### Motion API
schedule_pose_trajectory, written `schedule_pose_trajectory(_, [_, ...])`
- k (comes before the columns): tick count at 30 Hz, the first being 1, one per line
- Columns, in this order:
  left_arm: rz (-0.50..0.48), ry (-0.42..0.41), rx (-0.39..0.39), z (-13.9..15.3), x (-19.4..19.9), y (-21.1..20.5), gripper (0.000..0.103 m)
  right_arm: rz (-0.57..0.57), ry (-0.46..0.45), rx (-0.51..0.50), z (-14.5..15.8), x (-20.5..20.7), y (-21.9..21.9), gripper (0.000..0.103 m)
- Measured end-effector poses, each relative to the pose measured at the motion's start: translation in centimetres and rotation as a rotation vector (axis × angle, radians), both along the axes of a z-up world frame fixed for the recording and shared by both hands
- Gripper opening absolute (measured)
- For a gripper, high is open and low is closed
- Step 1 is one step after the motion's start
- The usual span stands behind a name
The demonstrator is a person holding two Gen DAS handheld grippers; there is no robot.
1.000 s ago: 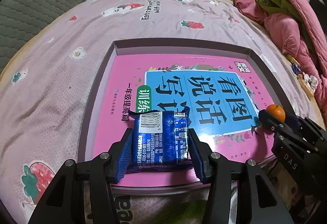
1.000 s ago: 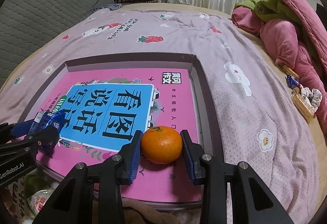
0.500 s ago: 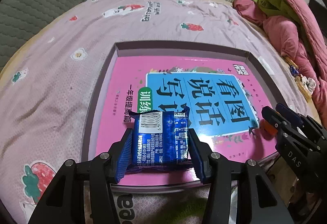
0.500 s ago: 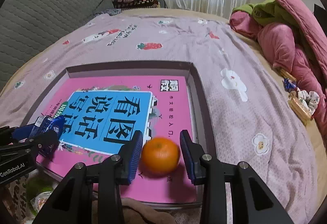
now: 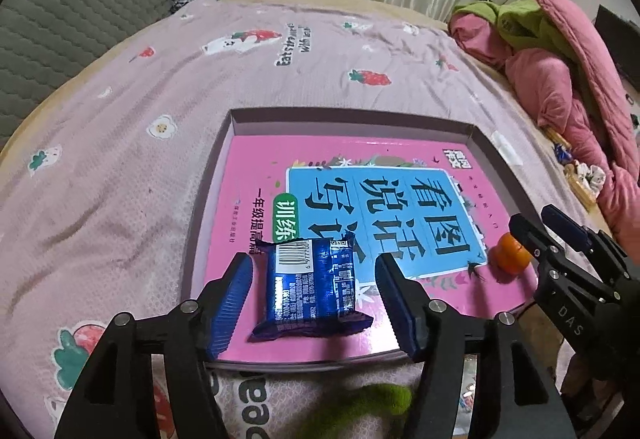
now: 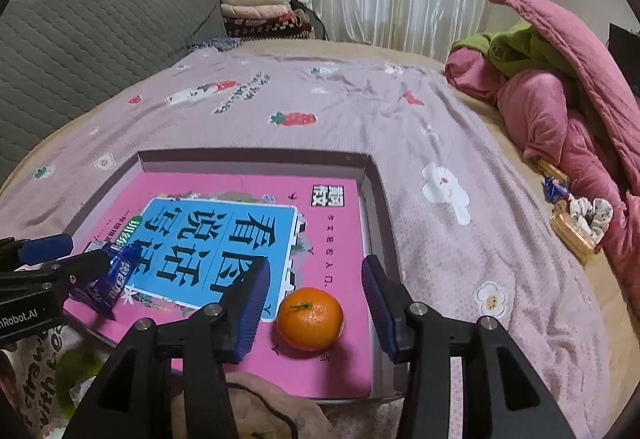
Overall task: Organize objects
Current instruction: 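Release the blue packet and orange onto the pink workbook in the tray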
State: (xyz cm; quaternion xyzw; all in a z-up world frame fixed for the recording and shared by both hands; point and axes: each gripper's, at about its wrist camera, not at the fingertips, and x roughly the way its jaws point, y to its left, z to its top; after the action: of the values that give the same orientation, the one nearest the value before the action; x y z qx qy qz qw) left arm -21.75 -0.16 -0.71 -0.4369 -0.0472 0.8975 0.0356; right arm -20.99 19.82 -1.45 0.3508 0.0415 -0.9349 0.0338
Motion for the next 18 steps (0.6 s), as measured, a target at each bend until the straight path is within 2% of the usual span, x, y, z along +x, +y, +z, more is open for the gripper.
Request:
schedule_pose_trajectory(11, [0.042, 0.135, -0.006, 3.6, 3.8, -2.0, 0.073, 0.048, 0.15, -0.048, 3.5, 3.5, 1.2, 0.066])
schedule_pose_trajectory(18, [0.062, 0.24, -0.025, 5.7, 7.5, -2.8, 0.074, 0.066, 0.172, -0.109, 4.3, 6.5, 2.3, 0.067])
